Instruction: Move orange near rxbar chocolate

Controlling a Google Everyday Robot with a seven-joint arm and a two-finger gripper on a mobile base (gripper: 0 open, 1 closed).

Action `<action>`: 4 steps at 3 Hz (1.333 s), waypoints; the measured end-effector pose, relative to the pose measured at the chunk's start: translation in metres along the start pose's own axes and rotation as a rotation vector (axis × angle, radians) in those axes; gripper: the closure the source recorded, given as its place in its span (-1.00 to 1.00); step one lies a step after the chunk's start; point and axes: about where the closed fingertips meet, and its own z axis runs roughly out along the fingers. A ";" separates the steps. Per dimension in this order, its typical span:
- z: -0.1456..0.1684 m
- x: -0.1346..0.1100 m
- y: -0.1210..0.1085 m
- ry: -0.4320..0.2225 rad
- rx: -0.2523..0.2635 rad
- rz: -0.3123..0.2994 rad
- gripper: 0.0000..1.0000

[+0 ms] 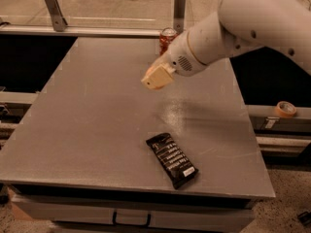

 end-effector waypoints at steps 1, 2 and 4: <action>-0.005 0.024 0.014 0.040 -0.007 0.052 1.00; -0.003 0.040 0.030 0.064 -0.031 0.090 1.00; 0.004 0.057 0.061 0.087 -0.088 0.136 0.66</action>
Offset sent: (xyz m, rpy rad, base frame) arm -0.0561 -0.0229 -0.0496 -0.0156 0.1681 -0.0680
